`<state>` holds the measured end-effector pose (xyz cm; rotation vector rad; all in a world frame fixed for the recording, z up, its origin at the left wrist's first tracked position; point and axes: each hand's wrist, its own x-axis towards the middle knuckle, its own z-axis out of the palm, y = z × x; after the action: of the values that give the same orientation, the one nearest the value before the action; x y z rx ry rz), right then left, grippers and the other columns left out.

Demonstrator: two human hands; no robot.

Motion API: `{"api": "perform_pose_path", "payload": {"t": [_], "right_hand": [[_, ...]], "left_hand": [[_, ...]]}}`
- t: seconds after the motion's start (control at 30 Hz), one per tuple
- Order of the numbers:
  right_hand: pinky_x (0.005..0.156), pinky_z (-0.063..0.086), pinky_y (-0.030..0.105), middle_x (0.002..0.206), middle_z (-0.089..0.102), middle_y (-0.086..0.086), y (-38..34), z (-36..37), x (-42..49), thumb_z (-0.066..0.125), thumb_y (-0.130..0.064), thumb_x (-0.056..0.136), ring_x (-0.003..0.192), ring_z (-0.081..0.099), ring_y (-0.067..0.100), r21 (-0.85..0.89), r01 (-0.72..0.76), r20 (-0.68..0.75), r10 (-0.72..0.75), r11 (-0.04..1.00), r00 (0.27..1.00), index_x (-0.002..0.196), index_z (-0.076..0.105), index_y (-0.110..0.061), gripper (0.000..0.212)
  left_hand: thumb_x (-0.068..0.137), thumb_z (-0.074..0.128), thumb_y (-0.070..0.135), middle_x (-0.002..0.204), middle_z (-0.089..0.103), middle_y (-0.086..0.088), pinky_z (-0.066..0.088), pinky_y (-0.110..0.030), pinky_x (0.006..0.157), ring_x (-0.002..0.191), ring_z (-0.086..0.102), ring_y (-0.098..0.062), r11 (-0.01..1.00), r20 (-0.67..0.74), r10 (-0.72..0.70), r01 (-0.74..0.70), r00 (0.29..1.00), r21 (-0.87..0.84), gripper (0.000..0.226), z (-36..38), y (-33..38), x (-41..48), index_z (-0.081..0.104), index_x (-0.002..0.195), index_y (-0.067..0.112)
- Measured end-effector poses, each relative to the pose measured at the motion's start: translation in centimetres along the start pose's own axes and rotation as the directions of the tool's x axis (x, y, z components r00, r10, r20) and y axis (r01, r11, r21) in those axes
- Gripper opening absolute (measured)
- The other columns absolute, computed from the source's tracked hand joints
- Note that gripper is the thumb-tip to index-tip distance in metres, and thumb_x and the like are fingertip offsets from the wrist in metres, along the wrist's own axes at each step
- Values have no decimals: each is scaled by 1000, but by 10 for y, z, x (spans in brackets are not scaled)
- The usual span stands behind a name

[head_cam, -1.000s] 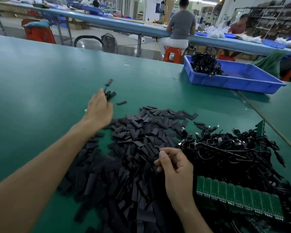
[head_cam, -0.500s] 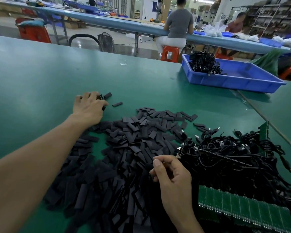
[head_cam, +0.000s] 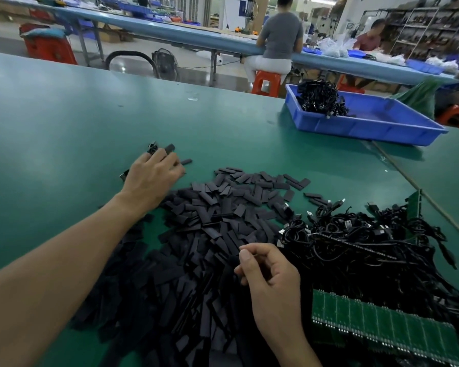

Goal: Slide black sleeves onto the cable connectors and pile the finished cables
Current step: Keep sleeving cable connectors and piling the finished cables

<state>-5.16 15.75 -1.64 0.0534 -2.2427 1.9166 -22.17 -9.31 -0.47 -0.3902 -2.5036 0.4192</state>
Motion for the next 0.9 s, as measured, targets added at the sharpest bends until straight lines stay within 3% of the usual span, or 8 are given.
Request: {"api": "perform_pose_path", "payload": {"t": [0.07,0.17,0.3,0.47,0.53,0.63,0.77,0.9], "right_hand": [[61,54,23,71,70,-3,0,0,0,66,-21,94,64,64,9,-10,0,0,0,1000,1000,83,70,-37,20],[60,54,30,72,71,-5,-1,1,0,65,-23,94,63,64,11,-25,0,12,0,1000,1000,86,69,-43,22],[63,56,32,73,71,-5,0,1,1,65,-24,93,65,66,10,-41,-1,6,1,999,1000,87,69,-43,19],[63,56,35,73,71,-6,-1,0,0,65,-25,93,66,66,12,-59,-1,0,1,998,1000,88,69,-42,18],[63,56,32,74,71,-6,-1,0,-1,65,-24,94,68,66,10,-66,-2,-2,2,998,1000,86,70,-40,18],[64,55,25,73,70,-5,-2,0,0,66,-21,94,68,66,8,-65,2,-15,-3,998,1000,84,70,-33,16],[64,52,21,75,70,-9,-6,1,-2,66,-20,95,70,66,7,-144,44,5,-44,989,999,85,69,-33,16],[74,52,17,87,68,-18,-25,-4,-4,63,-24,98,88,64,2,-381,255,115,-228,889,967,97,70,-30,9]], "left_hand": [[90,70,7,97,70,-5,46,-40,73,94,61,-32,999,3,-16,16,1000,-38,11,5,4,4,69,98,14],[97,58,8,109,68,-1,44,-37,87,111,56,-27,980,115,-150,163,982,-117,16,16,6,20,64,109,17],[100,48,7,123,65,-5,41,-41,99,122,53,-28,945,246,-202,255,948,-207,22,28,12,46,63,116,12],[108,33,24,108,63,-23,46,-45,76,91,59,-39,891,409,-171,318,896,-324,27,26,21,52,53,111,6],[108,34,28,105,62,-23,47,-45,74,83,56,-37,867,411,-169,334,896,-371,27,18,22,47,52,110,8],[106,40,34,106,66,-15,49,-44,79,89,60,-36,799,402,-109,320,909,-509,26,0,21,34,60,111,18],[104,48,36,102,73,-2,53,-40,82,93,67,-27,733,329,27,204,944,-648,24,-19,26,5,68,108,24],[105,46,28,102,72,1,52,-41,85,96,67,-22,647,262,-10,206,965,-734,25,-27,29,-17,69,111,20]]}}
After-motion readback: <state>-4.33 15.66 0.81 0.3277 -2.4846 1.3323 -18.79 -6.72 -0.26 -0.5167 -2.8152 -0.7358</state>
